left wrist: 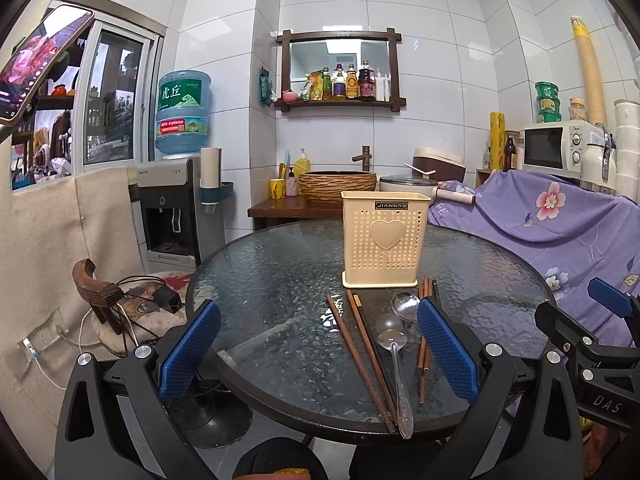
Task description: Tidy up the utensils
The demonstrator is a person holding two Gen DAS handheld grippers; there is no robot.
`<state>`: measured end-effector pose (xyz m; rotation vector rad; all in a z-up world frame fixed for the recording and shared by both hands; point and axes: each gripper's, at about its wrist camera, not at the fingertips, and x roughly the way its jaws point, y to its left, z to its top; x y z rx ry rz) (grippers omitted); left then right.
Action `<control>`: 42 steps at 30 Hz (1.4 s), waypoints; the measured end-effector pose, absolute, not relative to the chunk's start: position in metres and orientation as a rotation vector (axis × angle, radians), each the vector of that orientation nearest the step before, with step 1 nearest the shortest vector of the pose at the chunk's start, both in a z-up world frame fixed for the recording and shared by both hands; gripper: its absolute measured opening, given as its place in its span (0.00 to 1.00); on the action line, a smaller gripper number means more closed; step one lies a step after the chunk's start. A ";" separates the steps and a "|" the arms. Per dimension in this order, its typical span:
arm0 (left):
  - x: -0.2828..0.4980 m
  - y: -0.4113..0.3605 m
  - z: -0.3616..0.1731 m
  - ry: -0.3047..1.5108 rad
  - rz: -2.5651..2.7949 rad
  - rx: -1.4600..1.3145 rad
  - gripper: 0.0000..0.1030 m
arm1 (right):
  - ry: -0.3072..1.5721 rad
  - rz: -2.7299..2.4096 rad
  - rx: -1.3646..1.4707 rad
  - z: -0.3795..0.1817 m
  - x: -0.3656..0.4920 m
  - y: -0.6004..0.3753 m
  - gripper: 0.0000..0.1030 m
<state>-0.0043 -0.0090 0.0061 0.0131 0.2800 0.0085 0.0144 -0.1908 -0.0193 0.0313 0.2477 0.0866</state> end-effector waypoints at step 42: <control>0.158 0.006 -0.043 0.717 -0.124 0.098 0.83 | 0.801 0.207 0.152 -0.061 0.240 -0.226 0.64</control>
